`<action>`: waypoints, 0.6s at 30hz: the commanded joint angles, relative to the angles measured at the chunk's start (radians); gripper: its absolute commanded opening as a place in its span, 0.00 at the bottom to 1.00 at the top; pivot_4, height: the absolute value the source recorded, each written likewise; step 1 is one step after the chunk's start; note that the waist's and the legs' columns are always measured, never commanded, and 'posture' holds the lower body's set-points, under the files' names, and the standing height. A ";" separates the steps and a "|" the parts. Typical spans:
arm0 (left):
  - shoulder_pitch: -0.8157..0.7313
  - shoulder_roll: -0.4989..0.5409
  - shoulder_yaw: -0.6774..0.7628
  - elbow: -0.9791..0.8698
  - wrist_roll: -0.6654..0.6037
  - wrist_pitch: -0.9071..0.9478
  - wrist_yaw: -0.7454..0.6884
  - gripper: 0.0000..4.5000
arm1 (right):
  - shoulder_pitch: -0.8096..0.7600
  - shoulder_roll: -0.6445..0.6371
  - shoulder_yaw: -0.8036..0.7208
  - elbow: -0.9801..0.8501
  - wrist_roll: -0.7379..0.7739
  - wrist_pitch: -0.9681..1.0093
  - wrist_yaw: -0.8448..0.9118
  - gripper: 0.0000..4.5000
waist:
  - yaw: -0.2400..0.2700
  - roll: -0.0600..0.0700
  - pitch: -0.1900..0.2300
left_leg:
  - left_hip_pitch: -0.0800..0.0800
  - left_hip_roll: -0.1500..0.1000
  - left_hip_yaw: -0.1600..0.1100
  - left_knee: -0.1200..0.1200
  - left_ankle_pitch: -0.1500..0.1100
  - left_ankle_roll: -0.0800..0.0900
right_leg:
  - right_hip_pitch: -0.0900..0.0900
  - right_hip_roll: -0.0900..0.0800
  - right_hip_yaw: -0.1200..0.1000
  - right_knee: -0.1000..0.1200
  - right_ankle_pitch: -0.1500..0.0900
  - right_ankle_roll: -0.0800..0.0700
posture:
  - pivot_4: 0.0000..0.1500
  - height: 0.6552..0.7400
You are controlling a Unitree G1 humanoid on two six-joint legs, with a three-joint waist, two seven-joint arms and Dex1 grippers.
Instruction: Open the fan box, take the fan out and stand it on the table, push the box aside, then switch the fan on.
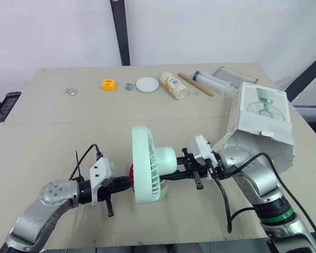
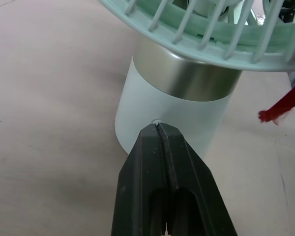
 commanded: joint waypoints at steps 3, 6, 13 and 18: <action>-0.004 -0.011 -0.016 -0.017 0.004 -0.019 -0.004 0.01 | 0.016 -0.018 0.000 -0.004 -0.016 -0.001 -0.003 0.09 | 0.000 0.000 0.000 | 0.000 0.000 0.000 0.000 0.000 0.000 | 0.000 0.000 0.000 0.000 0.000 0.000 | 1.00 1.00; -0.003 -0.013 -0.024 -0.017 0.007 -0.020 -0.004 0.01 | 0.016 -0.018 0.002 -0.003 -0.016 -0.004 -0.003 0.09 | 0.000 0.000 0.000 | 0.000 0.000 0.000 0.000 0.000 0.000 | 0.000 0.000 0.000 0.000 0.000 0.000 | 1.00 1.00; -0.016 -0.021 -0.032 0.000 0.029 -0.029 -0.001 0.01 | 0.021 -0.021 0.004 -0.003 -0.016 -0.009 -0.001 0.09 | 0.004 0.000 0.000 | 0.000 0.000 0.000 0.001 0.000 0.000 | 0.000 0.000 0.000 0.000 0.000 0.000 | 1.00 1.00; -0.020 -0.027 -0.031 0.009 0.036 -0.042 -0.002 0.01 | 0.024 -0.022 0.007 -0.003 -0.017 -0.013 -0.001 0.09 | 0.004 0.000 0.000 | 0.000 0.000 0.000 0.001 0.000 0.000 | 0.001 0.000 0.000 0.000 0.000 0.000 | 1.00 1.00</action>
